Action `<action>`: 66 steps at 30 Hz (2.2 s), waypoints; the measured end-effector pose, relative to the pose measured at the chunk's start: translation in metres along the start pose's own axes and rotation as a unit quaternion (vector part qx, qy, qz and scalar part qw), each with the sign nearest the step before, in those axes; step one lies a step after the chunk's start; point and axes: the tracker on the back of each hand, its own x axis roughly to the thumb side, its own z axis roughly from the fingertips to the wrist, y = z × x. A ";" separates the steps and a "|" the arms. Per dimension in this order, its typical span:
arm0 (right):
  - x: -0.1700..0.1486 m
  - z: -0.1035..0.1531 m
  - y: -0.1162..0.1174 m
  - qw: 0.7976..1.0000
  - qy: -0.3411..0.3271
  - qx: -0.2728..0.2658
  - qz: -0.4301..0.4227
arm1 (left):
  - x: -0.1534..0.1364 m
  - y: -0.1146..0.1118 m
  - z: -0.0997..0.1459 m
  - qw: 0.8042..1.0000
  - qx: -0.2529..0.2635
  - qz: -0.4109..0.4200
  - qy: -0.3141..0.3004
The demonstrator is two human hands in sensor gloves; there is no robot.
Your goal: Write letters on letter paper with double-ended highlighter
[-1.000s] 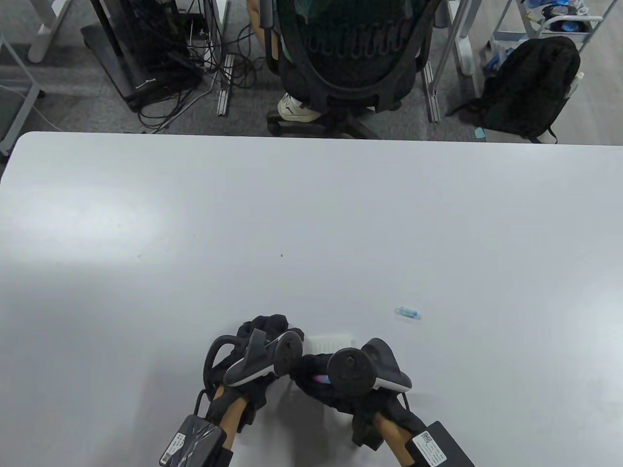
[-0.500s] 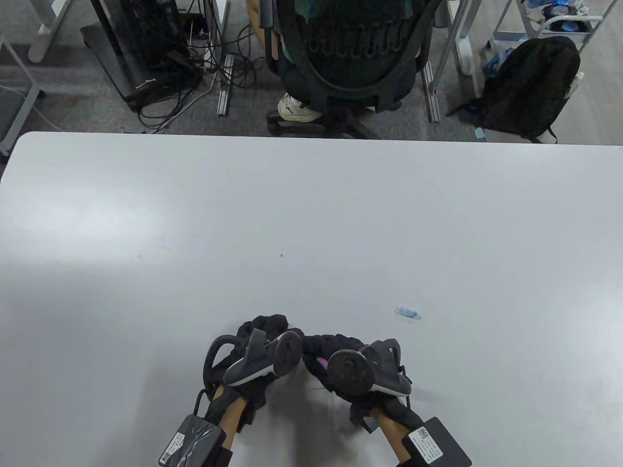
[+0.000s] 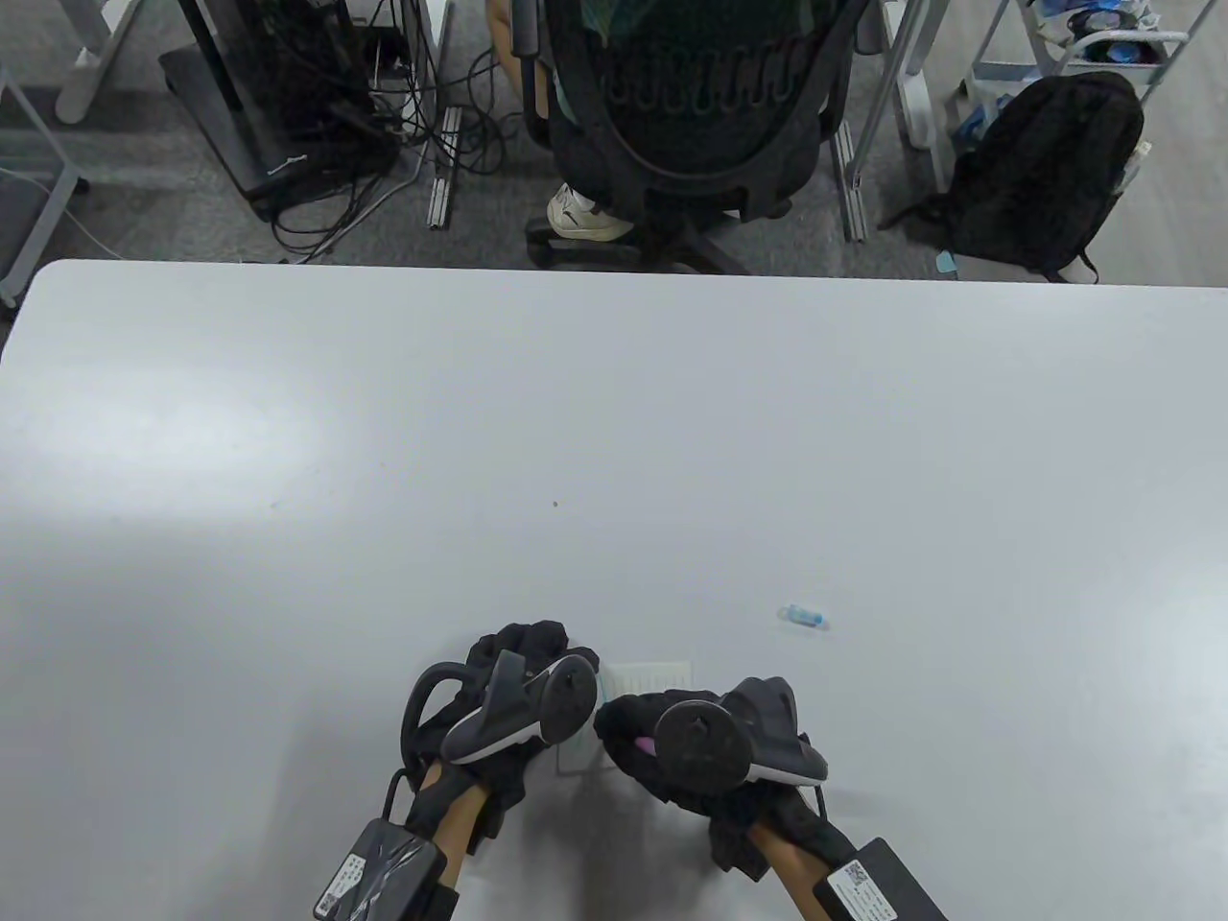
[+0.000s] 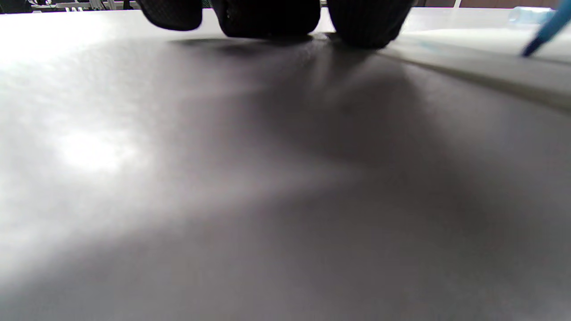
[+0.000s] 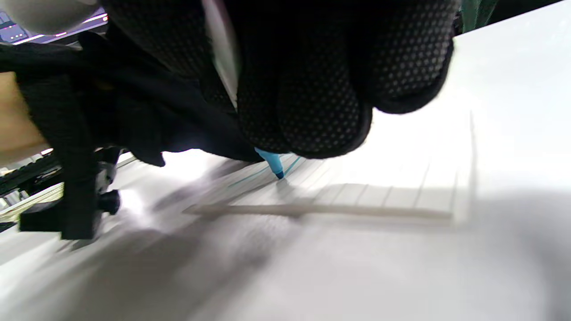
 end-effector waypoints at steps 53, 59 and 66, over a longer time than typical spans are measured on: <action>-0.016 -0.006 -0.001 0.995 0.054 -0.077 0.042 | 0.009 -0.003 0.000 1.000 -0.006 -0.012 -0.024; -0.010 0.001 -0.005 0.999 0.029 -0.044 0.006 | 0.011 -0.002 0.000 1.000 -0.003 0.000 -0.025; -0.002 0.011 -0.003 1.000 0.008 -0.019 -0.010 | 0.012 -0.003 0.001 1.000 0.000 -0.011 -0.020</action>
